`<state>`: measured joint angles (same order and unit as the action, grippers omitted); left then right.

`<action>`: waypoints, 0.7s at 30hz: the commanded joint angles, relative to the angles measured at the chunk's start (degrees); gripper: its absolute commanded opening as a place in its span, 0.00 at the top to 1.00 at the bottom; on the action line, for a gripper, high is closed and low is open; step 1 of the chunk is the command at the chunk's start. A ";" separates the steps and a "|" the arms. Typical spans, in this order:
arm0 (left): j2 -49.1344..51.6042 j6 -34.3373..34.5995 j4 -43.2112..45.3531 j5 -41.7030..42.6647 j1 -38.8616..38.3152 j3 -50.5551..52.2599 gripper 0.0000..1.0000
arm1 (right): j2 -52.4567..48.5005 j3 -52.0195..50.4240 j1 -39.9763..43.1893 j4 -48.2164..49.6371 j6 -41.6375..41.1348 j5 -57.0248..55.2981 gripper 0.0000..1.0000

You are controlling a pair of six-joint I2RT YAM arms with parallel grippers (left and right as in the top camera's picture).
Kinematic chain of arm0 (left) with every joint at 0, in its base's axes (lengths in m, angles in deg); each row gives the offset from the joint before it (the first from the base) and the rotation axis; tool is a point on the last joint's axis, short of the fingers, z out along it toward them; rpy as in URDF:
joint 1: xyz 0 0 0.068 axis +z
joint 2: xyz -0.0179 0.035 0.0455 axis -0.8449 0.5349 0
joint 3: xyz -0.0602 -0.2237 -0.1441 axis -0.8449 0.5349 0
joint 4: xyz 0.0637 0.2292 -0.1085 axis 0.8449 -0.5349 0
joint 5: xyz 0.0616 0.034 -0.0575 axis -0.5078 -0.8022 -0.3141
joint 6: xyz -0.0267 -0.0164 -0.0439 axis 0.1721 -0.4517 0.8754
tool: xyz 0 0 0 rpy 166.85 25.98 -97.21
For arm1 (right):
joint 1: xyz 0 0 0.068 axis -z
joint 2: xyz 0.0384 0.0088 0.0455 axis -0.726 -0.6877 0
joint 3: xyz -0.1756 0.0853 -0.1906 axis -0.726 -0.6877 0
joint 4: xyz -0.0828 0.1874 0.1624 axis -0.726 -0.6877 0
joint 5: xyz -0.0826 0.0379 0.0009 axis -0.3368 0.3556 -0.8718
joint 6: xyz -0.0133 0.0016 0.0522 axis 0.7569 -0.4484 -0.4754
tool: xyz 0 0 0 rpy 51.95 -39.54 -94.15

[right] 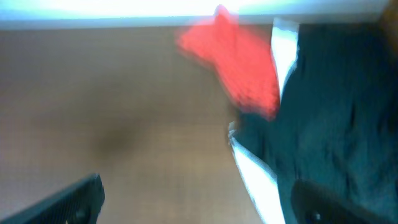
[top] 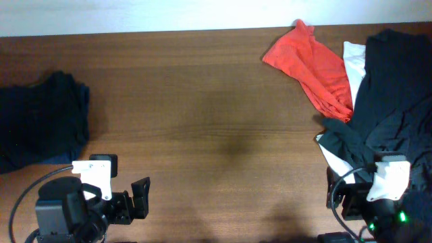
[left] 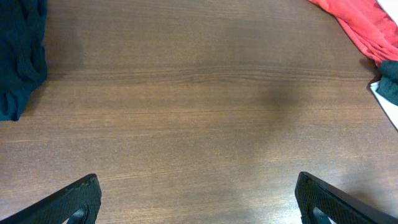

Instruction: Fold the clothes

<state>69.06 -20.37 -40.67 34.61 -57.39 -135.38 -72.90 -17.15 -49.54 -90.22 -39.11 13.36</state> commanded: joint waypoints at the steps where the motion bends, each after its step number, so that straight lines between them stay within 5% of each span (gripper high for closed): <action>1: -0.28 -0.28 0.00 0.83 -0.17 0.26 0.01 | 8.83 -9.66 0.00 6.91 -0.09 -1.14 0.01; 7: -0.28 -0.28 0.00 0.83 -0.17 0.26 0.01 | 25.68 -32.92 0.00 20.35 -0.98 0.81 0.01; 15: -0.28 -0.28 0.00 0.83 -0.17 0.26 0.01 | 26.47 -53.40 0.07 56.87 -0.07 3.32 0.01; 21: -0.28 -0.28 0.00 0.83 -0.17 0.26 0.01 | 26.47 -61.13 0.07 71.36 4.70 2.95 0.01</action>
<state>69.06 -20.37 -40.75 34.80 -57.39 -135.14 -47.00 -76.32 -49.54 -20.94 -37.01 15.98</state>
